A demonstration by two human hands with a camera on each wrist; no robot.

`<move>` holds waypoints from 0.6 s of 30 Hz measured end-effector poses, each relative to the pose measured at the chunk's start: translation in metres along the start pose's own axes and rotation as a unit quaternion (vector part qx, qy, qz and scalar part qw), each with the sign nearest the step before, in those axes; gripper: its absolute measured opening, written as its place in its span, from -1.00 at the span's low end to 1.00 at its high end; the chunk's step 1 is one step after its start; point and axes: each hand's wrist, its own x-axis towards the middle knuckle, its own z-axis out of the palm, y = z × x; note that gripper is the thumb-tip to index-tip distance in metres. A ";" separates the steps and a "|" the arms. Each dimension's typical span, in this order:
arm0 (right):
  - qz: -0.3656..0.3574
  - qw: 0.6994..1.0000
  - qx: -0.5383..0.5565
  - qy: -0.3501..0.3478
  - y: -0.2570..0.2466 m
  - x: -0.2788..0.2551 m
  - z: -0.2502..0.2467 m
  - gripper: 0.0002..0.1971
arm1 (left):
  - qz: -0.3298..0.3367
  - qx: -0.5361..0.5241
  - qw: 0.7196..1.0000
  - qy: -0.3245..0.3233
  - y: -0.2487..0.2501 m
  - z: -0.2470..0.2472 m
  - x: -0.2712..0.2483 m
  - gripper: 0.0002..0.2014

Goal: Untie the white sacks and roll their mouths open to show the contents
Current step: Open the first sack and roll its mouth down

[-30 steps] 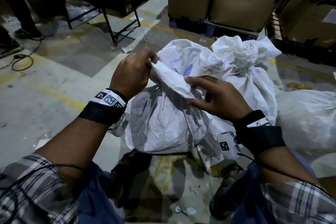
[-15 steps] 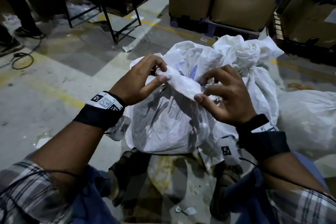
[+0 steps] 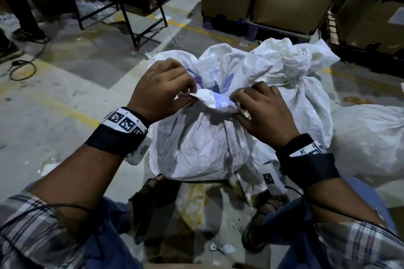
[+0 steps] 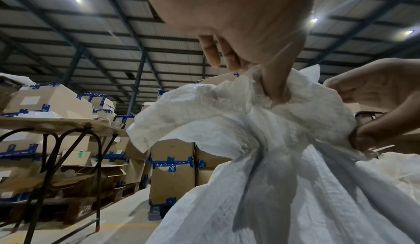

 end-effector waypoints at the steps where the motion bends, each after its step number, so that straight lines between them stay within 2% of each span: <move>1: -0.007 1.000 -0.007 0.015 0.000 0.000 0.002 -0.69 | 0.008 -0.017 1.000 -0.018 0.001 0.000 0.000 -0.91; 3: -0.032 0.998 0.002 0.061 -0.001 0.000 0.004 -0.82 | -0.004 -0.051 0.997 -0.058 0.006 0.001 -0.001 -0.90; 5: -0.060 0.991 0.017 0.119 -0.001 0.002 0.004 -0.91 | -0.042 -0.077 0.993 -0.080 0.008 0.000 -0.003 -0.86; 7: -0.074 0.982 0.032 0.171 -0.003 0.002 0.001 -0.93 | -0.068 -0.113 0.988 -0.087 0.005 -0.003 -0.003 -0.79; 10: -0.065 0.972 0.040 0.223 -0.010 -0.001 -0.002 -0.93 | -0.053 -0.151 0.977 -0.139 0.001 -0.006 -0.002 -0.57; 13: -0.045 0.970 0.022 0.239 -0.018 0.001 -0.002 -0.89 | -0.028 -0.113 0.981 -0.157 0.006 -0.004 -0.003 -0.64; 16: 0.009 0.977 -0.007 0.214 -0.026 0.006 0.000 -0.96 | -0.039 -0.014 0.994 -0.105 0.018 -0.001 -0.001 -0.62; 18: 0.061 0.982 -0.017 0.178 -0.030 0.012 0.002 -0.85 | -0.068 0.017 0.994 -0.081 0.022 0.001 -0.001 -0.62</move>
